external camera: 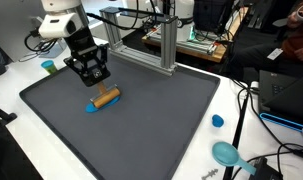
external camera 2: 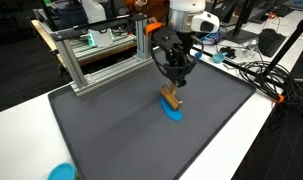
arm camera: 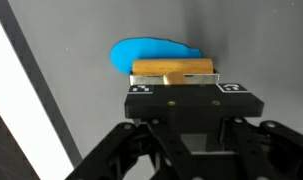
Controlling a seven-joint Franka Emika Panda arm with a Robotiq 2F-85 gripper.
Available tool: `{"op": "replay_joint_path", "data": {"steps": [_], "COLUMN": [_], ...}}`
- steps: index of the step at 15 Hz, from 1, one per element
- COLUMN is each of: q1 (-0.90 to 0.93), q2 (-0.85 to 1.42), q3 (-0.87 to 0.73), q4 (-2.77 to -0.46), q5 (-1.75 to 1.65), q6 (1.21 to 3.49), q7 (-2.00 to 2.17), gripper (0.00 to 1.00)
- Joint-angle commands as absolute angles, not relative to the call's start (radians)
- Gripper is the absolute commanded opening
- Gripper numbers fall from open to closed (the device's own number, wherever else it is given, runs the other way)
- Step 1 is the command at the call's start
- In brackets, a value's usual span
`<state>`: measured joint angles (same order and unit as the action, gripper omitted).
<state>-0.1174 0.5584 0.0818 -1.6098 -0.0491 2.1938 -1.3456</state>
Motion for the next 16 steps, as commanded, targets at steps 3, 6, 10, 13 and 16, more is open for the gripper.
{"op": "replay_joint_path", "data": {"steps": [3,6,10,13,16], "q1": [-0.128,-0.128,-0.126,-0.127,-0.127], "q2": [0.614,0.616,0.620,0.620,0.622], "q3": [0.115,0.117,0.120,0.122,0.126], "q4": [-1.596,-1.597,-1.594,-1.592,-1.592], "q5": [0.012,0.017,0.023,0.027,0.038], "q6": [2.256,2.259,2.259,2.264,2.272], "q7": [-1.379,-1.379,-1.379,-1.377,-1.378], "gripper": [0.21,0.21,0.21,0.21,0.21]}}
